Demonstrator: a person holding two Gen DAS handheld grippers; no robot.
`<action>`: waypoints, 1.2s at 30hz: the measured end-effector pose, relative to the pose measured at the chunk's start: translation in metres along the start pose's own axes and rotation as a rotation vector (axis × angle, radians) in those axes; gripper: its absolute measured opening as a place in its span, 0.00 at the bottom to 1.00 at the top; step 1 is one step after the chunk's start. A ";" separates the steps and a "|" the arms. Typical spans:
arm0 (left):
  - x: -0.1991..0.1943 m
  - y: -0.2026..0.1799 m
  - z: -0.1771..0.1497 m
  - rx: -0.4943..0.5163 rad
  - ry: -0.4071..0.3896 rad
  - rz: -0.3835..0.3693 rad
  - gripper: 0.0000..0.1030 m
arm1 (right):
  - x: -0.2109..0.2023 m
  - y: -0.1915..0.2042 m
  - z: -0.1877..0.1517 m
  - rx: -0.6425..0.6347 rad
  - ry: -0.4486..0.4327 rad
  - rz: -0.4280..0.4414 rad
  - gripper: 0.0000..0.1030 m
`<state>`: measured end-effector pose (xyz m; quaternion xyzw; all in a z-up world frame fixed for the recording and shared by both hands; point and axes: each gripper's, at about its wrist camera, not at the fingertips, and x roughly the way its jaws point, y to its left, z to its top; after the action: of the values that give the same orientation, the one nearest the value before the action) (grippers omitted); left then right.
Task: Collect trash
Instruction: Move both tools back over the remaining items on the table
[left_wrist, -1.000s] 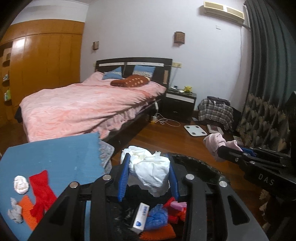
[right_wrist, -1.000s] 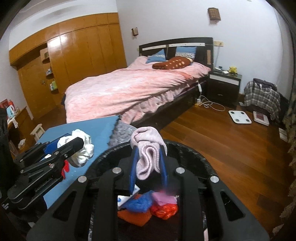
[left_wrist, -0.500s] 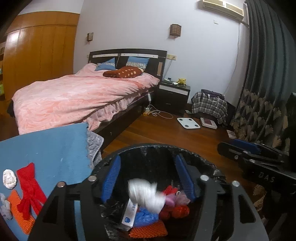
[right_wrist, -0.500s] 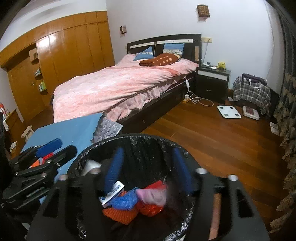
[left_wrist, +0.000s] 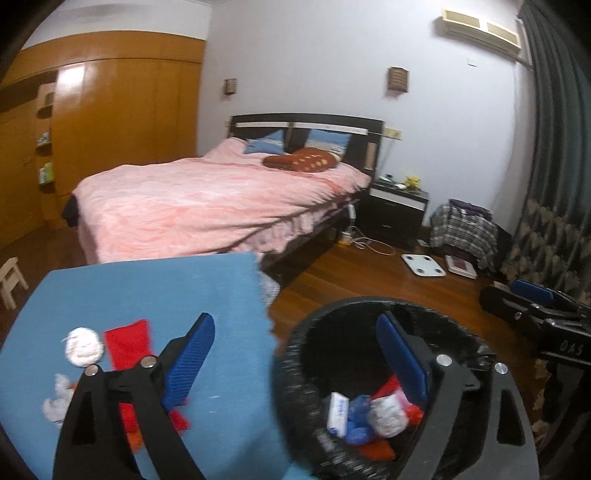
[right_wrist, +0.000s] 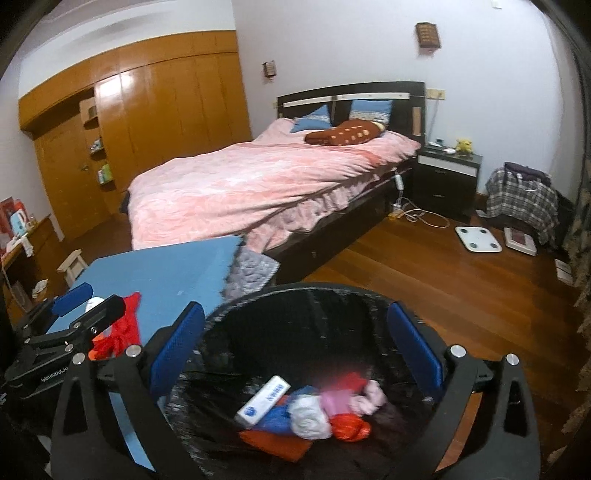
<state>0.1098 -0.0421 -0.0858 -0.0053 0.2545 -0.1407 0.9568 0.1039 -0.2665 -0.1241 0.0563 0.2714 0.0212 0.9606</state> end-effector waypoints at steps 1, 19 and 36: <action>-0.003 0.009 -0.001 -0.005 -0.001 0.019 0.86 | 0.002 0.007 0.001 -0.004 -0.001 0.013 0.94; -0.046 0.143 -0.035 -0.115 0.019 0.322 0.86 | 0.051 0.149 0.004 -0.122 0.048 0.235 0.94; -0.030 0.220 -0.087 -0.196 0.137 0.414 0.81 | 0.100 0.219 -0.024 -0.187 0.137 0.281 0.94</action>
<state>0.1010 0.1823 -0.1644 -0.0361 0.3269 0.0839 0.9407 0.1741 -0.0397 -0.1705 0.0027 0.3223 0.1839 0.9286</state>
